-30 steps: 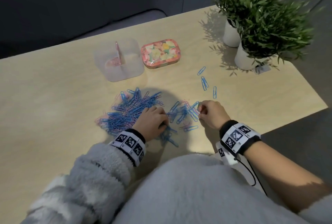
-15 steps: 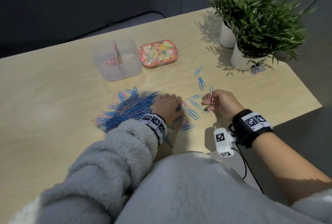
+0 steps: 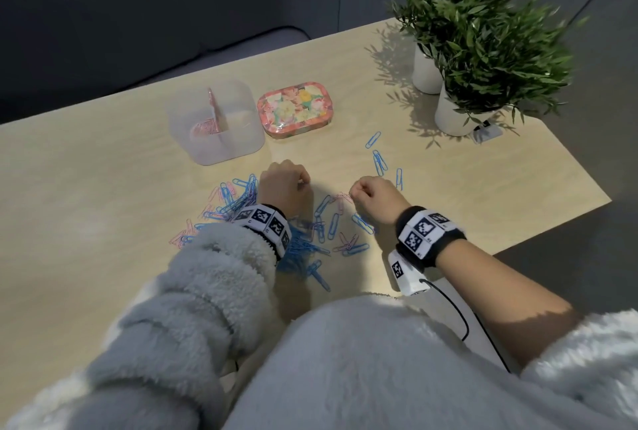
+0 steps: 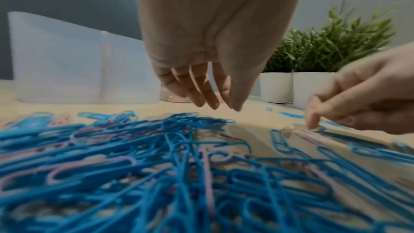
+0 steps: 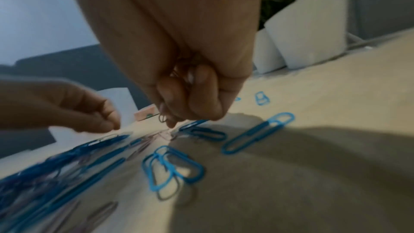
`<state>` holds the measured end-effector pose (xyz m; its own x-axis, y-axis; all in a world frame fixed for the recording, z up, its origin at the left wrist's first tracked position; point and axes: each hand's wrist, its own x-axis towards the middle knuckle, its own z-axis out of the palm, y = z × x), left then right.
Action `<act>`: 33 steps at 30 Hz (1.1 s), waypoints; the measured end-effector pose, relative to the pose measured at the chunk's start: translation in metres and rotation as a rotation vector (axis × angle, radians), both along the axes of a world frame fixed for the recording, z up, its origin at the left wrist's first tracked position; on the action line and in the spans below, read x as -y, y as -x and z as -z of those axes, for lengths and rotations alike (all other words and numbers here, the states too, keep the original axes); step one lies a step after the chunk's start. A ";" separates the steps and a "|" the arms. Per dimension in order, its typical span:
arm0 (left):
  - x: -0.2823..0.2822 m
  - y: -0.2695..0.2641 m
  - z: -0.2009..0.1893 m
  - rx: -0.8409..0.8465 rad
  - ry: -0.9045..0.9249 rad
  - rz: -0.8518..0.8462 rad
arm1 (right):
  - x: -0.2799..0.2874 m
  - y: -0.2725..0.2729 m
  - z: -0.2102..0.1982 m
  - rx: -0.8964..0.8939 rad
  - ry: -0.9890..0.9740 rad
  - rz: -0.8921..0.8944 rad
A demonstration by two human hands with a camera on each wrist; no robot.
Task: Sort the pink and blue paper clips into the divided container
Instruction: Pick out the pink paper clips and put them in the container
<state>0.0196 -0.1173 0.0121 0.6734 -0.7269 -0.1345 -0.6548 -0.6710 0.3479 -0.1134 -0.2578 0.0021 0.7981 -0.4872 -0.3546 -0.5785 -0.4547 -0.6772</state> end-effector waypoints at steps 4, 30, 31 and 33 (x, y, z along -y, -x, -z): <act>0.021 0.022 -0.002 -0.031 -0.086 0.161 | -0.006 -0.009 0.002 -0.050 0.163 -0.056; -0.006 0.000 -0.009 -0.955 0.363 -0.308 | 0.005 0.021 -0.013 0.199 -0.935 0.398; -0.009 0.002 -0.011 -1.000 0.364 -0.312 | 0.004 0.021 -0.012 0.179 -0.910 0.378; -0.014 0.008 -0.013 -0.987 0.331 -0.245 | 0.000 0.022 -0.010 0.111 -0.779 0.275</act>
<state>0.0113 -0.1031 0.0248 0.5066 -0.6870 -0.5209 0.1557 -0.5213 0.8390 -0.1354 -0.2577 0.0116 0.7368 -0.3175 -0.5970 -0.5119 0.3150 -0.7992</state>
